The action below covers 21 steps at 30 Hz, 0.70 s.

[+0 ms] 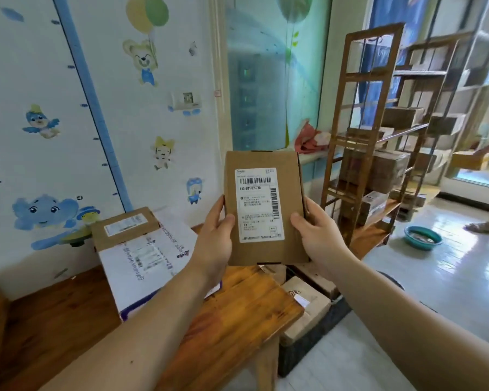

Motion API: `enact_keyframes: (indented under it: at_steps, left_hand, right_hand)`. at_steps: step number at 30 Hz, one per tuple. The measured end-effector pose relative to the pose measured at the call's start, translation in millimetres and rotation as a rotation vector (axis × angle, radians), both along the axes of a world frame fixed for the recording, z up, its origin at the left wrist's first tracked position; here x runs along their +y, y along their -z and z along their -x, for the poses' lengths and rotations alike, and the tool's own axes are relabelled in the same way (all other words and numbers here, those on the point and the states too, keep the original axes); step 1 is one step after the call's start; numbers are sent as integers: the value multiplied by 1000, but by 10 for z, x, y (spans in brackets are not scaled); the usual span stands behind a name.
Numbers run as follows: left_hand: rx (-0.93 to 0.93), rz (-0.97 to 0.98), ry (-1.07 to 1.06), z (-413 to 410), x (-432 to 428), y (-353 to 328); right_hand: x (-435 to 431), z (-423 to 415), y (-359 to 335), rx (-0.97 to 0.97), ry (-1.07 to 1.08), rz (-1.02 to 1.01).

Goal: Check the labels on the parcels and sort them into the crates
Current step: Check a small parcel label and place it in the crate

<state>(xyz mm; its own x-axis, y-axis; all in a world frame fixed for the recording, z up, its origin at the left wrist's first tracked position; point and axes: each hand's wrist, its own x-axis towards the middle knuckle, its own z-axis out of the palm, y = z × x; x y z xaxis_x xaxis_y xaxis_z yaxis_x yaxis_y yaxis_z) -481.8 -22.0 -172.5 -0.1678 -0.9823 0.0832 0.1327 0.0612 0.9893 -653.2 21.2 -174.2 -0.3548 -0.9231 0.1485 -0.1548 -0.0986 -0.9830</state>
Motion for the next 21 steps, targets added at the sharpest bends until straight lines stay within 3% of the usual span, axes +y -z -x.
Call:
enact_keyframes:
  at_steps: [11, 21]
  left_hand:
    - [-51, -28, 138, 935, -507, 206]
    - [-25, -56, 170, 1760, -1572, 362]
  right_hand:
    - [-248, 862, 182, -63, 133, -43]
    - [-1221, 1642, 251, -80, 186, -88]
